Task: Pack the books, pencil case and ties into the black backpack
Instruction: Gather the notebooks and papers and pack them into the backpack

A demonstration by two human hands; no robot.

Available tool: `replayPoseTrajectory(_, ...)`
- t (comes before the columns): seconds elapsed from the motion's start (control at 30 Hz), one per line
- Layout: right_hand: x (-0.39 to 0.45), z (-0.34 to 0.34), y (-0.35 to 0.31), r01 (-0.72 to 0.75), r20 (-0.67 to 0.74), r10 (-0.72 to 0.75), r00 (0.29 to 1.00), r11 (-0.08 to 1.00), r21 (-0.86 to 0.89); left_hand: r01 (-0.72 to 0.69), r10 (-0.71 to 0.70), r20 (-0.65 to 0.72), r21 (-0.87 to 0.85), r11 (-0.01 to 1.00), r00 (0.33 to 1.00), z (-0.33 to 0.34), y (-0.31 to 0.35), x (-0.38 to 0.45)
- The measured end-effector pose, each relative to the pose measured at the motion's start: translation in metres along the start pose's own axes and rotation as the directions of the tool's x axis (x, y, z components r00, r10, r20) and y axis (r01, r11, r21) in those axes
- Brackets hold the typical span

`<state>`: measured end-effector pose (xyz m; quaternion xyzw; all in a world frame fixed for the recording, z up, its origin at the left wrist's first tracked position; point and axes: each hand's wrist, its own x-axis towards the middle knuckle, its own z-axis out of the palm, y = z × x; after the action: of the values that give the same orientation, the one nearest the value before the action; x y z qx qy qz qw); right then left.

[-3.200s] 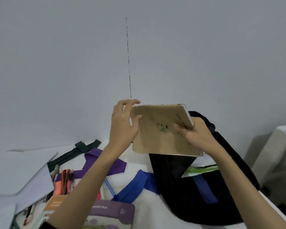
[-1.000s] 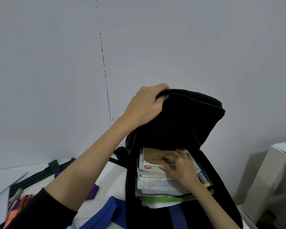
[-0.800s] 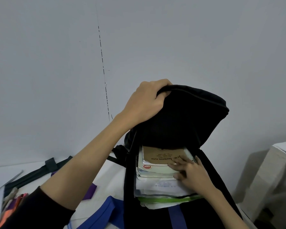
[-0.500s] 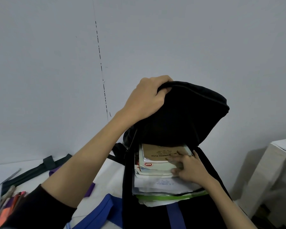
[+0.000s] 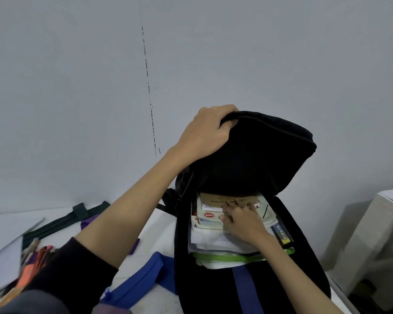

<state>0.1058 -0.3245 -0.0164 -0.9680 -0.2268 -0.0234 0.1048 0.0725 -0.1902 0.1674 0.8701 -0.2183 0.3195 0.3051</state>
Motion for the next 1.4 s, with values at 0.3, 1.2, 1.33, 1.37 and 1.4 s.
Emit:
replayPoseTrajectory(0.3, -0.024, -0.014, -0.076, 0.376, -0.829, -0.169, 0.533, 0.925, 0.053, 0.431, -0.427, 0.159, 0.011, 0.902, 0.890, -0.021, -0.067, -0.071)
replayPoseTrajectory(1.2, 0.042, 0.188, -0.535, 0.559, 0.183, -0.618, 0.765, 0.777, 0.289, 0.438, -0.988, -0.065, -0.899, -0.003, -0.141, -0.340, -0.322, -0.462)
replayPoseTrajectory(1.33, 0.047, 0.188, -0.537, 0.512, 0.183, -0.557, 0.810, 0.824, 0.241, 0.371, -0.996, -0.030, -0.929, -0.005, -0.090, -0.355, -0.343, -0.466)
replayPoseTrajectory(1.37, 0.049, 0.187, -0.535, 0.502, 0.174, -0.546, 0.820, 0.830, 0.242, 0.340, -0.997, -0.015, -0.941, -0.012, -0.075, -0.356, -0.347, -0.466)
replayPoseTrajectory(1.4, 0.050, 0.186, -0.534, 0.481, 0.162, -0.530, 0.833, 0.837, 0.262, 0.336, -0.998, -0.019, -0.942, -0.003, -0.061, -0.358, -0.350, -0.466)
